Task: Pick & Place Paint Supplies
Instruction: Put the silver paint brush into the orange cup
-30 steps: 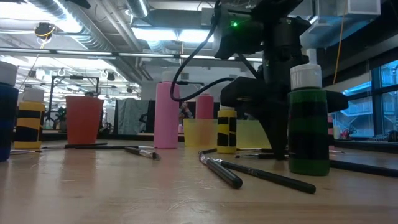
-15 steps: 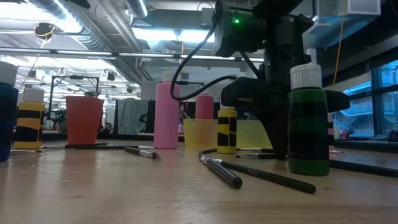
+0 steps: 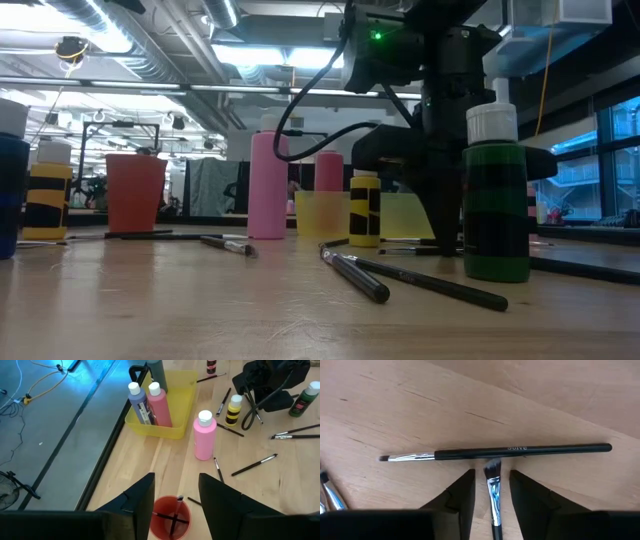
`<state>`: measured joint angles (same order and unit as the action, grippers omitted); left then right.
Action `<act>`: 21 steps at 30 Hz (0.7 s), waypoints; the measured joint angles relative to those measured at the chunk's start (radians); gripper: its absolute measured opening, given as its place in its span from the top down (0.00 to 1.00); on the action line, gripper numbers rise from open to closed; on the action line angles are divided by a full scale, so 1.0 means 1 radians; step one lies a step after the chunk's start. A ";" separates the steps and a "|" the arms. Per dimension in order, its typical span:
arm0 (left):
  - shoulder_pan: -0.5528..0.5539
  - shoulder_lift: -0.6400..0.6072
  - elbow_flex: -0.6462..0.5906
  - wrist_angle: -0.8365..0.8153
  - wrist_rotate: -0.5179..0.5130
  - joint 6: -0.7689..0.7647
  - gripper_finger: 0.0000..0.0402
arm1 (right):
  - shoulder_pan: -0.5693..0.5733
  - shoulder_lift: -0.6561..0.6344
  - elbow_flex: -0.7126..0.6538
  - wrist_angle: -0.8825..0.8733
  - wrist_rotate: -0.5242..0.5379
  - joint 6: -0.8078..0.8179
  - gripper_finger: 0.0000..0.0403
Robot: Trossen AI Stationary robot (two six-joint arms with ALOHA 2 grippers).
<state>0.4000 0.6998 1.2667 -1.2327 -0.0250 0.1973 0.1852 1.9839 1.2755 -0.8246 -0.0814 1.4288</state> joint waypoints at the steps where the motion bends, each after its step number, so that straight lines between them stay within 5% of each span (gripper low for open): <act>1: 0.000 0.000 0.000 0.000 0.000 -0.001 0.63 | 0.000 0.000 0.000 0.000 0.000 0.000 0.72; 21: 0.000 0.000 0.000 -0.005 0.000 -0.004 0.63 | -0.001 0.000 0.001 -0.002 0.029 0.004 0.87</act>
<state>0.4000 0.6996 1.2667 -1.2376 -0.0249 0.1932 0.1844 1.9839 1.2764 -0.8268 -0.0521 1.4330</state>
